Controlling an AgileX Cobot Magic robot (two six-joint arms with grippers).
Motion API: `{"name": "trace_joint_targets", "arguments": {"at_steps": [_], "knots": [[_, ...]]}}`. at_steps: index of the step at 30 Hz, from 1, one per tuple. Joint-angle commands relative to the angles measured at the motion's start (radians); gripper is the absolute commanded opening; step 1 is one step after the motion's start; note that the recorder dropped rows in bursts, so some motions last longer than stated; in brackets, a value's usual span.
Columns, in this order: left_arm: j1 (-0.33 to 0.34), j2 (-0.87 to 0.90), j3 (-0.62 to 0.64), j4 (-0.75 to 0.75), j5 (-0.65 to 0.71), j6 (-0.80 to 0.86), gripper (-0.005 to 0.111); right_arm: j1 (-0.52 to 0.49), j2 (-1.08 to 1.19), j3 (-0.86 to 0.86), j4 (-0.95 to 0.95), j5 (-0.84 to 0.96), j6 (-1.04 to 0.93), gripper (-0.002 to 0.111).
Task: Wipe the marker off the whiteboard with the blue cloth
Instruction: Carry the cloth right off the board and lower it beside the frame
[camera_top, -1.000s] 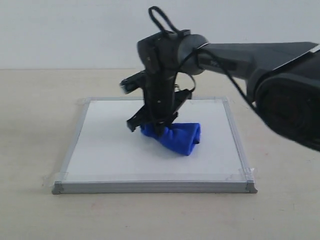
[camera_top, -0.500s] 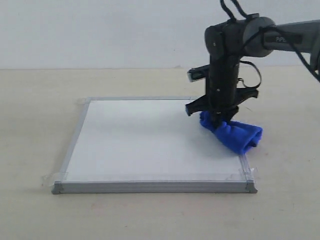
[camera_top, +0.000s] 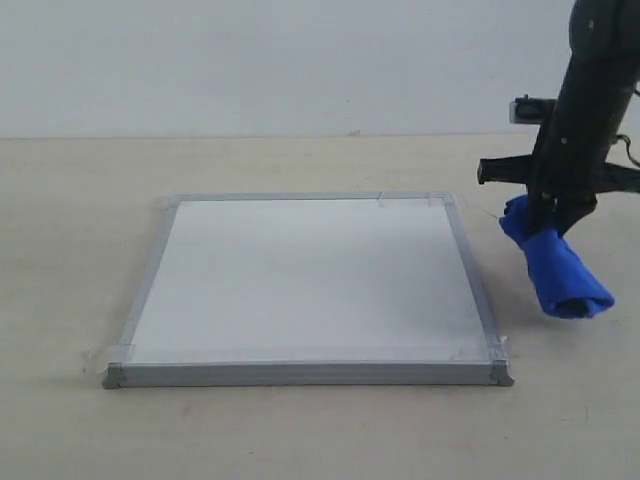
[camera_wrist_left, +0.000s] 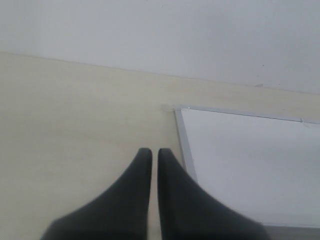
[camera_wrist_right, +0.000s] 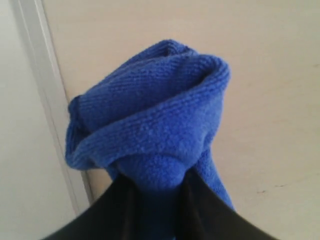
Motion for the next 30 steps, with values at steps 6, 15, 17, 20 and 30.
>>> {"name": "trace_joint_targets", "arguments": {"at_steps": [6,15,17,20,30], "knots": [[0.003,-0.003,0.004,0.003,0.001,0.006,0.004,-0.020,-0.119,0.330,0.208,-0.408,-0.139,0.000],[0.003,-0.003,0.004,0.003,0.001,0.006,0.004,-0.020,-0.119,0.346,0.309,-0.478,-0.142,0.000],[0.003,-0.003,0.004,0.003,0.001,0.006,0.004,-0.020,-0.119,0.346,0.311,-0.494,-0.123,0.000],[0.003,-0.003,0.004,0.003,0.001,0.006,0.004,-0.020,-0.119,0.346,0.311,-0.501,-0.116,0.000],[0.003,-0.003,0.004,0.003,0.001,0.006,0.004,-0.020,-0.119,0.346,0.291,-0.497,-0.110,0.002]]}}
